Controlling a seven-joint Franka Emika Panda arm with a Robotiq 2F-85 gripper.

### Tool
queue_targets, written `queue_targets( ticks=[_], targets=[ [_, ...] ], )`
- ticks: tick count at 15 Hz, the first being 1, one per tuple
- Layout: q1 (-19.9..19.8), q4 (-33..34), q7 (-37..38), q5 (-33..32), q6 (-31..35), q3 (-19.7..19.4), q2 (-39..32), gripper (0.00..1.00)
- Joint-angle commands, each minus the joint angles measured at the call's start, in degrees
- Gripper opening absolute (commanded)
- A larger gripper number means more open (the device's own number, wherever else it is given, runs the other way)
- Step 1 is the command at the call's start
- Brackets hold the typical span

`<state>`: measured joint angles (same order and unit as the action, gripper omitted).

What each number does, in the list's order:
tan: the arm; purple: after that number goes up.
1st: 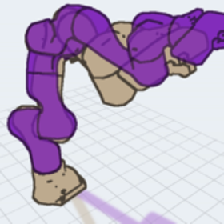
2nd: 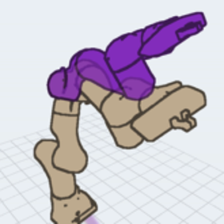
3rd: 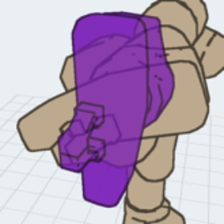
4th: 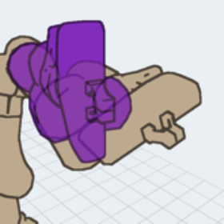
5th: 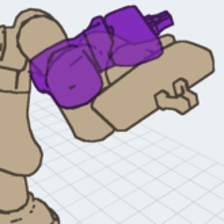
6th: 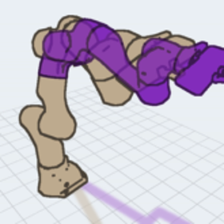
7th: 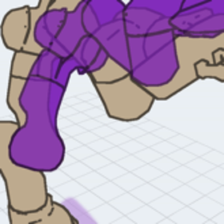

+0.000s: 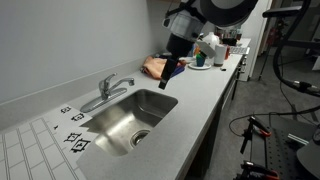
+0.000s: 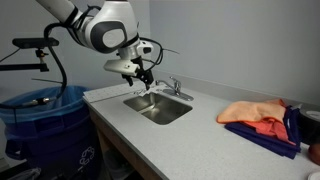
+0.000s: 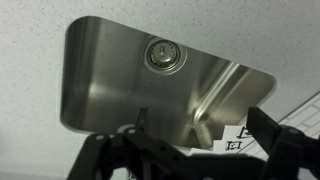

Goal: Turn the tap

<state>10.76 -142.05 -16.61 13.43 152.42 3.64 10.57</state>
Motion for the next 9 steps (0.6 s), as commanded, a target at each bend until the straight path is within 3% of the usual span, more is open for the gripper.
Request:
queue_targets(
  ticks=[1, 9],
  targets=[
    [-1.27, 3.68, 1.26, -1.34, -0.59, -0.73, -1.58, 1.00],
    [-3.52, 13.17, 0.77, 0.05, 4.17, -2.06, -9.71, 1.00]
  ],
)
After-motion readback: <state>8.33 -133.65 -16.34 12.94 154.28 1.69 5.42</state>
